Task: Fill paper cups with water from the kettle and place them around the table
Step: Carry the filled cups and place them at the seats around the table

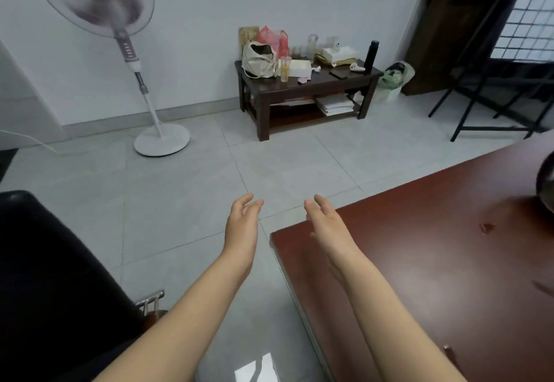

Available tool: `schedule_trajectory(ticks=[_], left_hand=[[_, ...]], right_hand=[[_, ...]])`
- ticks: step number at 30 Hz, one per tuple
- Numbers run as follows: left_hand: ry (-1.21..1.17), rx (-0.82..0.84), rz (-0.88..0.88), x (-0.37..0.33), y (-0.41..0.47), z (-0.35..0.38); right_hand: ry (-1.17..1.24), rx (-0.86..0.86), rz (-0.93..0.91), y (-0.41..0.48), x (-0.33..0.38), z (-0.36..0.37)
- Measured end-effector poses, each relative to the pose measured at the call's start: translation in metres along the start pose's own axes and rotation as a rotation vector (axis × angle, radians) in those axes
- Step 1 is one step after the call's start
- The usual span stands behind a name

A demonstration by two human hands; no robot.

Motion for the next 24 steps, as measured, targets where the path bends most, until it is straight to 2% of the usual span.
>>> schedule_trajectory(ticks=[8,14,24], left_hand=[[0.032,0.154,-0.025,-0.023,0.094,0.075],[0.045,0.334,-0.019,-0.037,0.192,0.133],[0.224,0.805,-0.019,-0.085,0.385,0.223]], right_hand=[[0.075,-0.146,0.059,0.086,0.033,-0.036],[0.127,-0.274,0.064,0.172,0.055,-0.048],[0.343,-0.647,0.128,0.326,0.11,-0.036]])
Point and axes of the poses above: each hand's wrist, its own y-axis towards the middle knuckle, its own z-axis out of the palm, x = y × z, the point moved 6 cm from there along y, towards the middle knuckle, and after that the axes turned 4 degrees about z, right-handed, at the moved point
